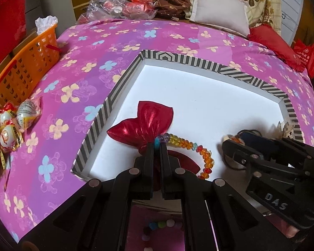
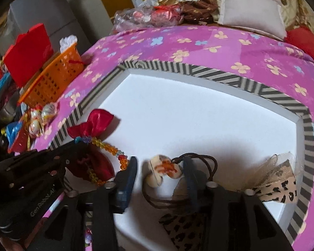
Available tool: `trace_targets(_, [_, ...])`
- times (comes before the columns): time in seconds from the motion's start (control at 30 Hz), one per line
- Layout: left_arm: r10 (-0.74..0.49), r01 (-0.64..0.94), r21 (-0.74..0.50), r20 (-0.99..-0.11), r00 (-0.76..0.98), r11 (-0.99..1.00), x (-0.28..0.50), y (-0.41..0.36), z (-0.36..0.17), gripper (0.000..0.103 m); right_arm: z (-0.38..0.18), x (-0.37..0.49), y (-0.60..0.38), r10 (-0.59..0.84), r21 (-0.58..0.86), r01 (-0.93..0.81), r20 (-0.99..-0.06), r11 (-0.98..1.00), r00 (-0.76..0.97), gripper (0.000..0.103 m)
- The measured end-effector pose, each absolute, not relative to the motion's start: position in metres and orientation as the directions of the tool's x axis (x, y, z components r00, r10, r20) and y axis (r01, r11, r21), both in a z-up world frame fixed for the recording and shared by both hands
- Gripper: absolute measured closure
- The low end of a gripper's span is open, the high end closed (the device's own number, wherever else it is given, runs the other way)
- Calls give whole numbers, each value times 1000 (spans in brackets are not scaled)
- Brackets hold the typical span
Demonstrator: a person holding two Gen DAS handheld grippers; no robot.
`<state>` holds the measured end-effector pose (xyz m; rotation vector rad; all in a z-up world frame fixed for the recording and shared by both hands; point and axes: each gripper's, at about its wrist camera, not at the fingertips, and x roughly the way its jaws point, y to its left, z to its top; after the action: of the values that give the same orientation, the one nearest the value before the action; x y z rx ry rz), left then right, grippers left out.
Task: Organize jewelry
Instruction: 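Release the bracelet beside the red bow with the left tool while the right tool releases the hair tie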
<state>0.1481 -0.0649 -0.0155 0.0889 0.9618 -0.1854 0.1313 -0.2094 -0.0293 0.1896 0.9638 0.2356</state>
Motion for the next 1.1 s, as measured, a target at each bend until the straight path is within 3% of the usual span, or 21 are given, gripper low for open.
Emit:
trace_targets(0.03, [-118, 197, -6, -821, 559, 980, 146, -65, -15, 97, -26, 127, -212, 289, 274, -111, -778, 955, 558, 56])
trace_targets(0.17, [-124, 206, -3, -808, 576, 979, 137, -63, -9, 68, -13, 109, -219, 291, 282, -111, -753, 953, 591, 56])
trace_targets(0.3, [-122, 201, 0, -795, 595, 980, 126, -58, 0, 62, 0, 87, -231, 283, 292, -91, -728, 952, 624, 56])
trace_targets(0.8, [-98, 179, 26, -754, 649, 983, 58, -49, 19, 54, 18, -2, -228, 220, 240, -67, -698, 968, 681, 54])
trace_targets(0.9, [-106, 182, 18, -754, 648, 983, 44, -47, 21, 54, 20, -17, -224, 211, 229, -68, -690, 971, 692, 42])
trace_targets(1.1, [-111, 178, 9, -751, 651, 984, 21, -42, 24, 52, 26, -40, -219, 201, 217, -67, -682, 974, 703, 40])
